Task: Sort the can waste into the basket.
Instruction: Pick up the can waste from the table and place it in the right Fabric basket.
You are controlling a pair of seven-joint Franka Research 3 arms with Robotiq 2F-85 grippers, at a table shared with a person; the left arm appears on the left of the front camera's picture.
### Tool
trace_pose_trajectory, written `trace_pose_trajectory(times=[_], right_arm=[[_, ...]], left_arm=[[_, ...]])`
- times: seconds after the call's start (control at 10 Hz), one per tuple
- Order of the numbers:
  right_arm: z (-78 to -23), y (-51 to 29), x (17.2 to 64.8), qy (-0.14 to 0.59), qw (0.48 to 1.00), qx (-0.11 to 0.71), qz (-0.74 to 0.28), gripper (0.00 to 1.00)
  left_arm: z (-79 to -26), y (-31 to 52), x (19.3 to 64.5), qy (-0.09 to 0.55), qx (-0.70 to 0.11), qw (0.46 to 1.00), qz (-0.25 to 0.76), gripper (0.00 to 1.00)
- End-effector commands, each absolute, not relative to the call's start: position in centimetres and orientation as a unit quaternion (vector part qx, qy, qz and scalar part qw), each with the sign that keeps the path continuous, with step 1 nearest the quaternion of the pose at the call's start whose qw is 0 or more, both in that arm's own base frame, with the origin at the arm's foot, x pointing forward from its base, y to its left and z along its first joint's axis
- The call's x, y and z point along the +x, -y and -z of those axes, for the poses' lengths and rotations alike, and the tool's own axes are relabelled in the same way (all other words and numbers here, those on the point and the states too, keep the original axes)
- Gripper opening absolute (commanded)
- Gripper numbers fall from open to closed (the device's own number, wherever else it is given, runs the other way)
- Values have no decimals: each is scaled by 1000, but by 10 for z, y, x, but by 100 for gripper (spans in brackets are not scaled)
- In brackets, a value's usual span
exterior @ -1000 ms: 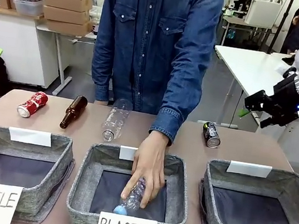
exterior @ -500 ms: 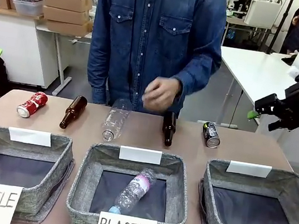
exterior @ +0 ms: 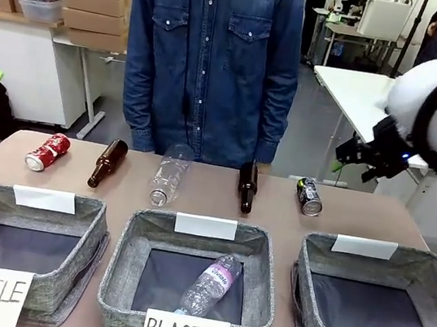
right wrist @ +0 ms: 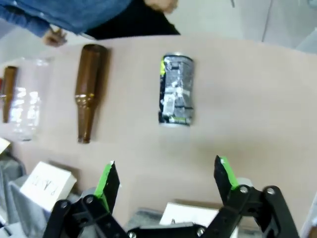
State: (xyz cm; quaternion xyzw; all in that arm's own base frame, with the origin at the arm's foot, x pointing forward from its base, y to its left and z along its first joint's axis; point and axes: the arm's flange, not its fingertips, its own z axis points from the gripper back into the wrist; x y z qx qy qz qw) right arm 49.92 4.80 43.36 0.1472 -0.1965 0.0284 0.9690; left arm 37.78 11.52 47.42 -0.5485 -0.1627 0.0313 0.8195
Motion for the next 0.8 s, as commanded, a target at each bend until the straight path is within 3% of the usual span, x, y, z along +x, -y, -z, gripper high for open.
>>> trace_pose_trajectory(times=[0.0,0.3,0.7], right_arm=[[-416,-79,547,171,979,96,-49,100],[-365,-101,592,114,991,46,-46,100],[-324,-116,610,90,994,18,-52,100]], left_arm=[[-476,-115,378,172,-556,813,-23,100],[-476,-115,378,172,-556,813,-23,100],[-476,-115,378,172,-556,813,-23,100]])
